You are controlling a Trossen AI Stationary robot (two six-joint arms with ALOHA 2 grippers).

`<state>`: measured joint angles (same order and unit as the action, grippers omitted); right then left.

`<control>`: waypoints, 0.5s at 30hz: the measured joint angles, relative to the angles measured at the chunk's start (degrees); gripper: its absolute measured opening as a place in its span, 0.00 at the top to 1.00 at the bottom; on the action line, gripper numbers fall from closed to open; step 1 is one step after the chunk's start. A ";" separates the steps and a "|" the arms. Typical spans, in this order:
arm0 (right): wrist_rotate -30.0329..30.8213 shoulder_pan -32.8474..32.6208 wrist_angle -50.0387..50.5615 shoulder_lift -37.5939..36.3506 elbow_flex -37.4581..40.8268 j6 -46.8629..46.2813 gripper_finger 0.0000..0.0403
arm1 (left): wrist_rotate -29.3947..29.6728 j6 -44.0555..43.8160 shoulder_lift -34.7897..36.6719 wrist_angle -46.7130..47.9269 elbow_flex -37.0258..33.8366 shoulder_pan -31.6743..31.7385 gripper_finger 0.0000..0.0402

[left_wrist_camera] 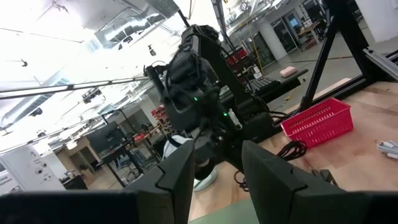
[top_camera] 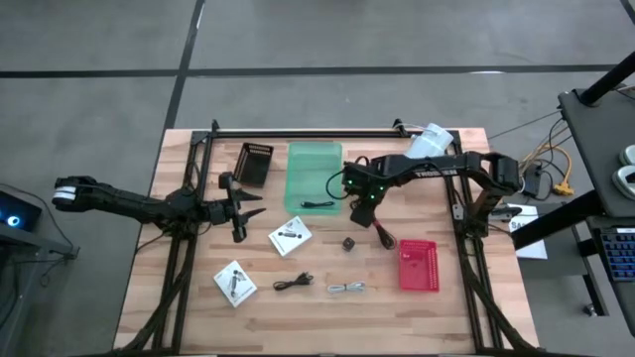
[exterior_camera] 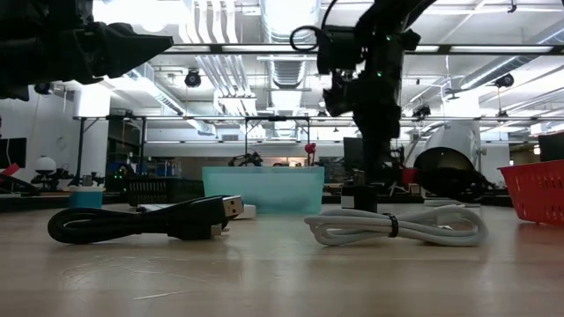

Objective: Pick and place items into bin
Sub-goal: Put the top black charger cable into the green bin

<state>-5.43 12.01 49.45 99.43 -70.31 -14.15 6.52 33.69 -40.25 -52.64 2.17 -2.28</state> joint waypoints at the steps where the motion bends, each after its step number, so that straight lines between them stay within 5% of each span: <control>1: 0.51 0.00 0.09 -0.02 -0.79 0.72 0.98 | 0.00 0.02 0.00 0.02 0.00 0.00 0.71; 15: 10.09 0.15 3.28 -0.04 -8.24 3.37 0.98 | 0.00 0.00 0.00 0.02 0.01 0.00 0.71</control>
<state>4.66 12.16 52.74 99.39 -78.56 -10.78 6.52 33.69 -40.25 -52.62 2.19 -2.28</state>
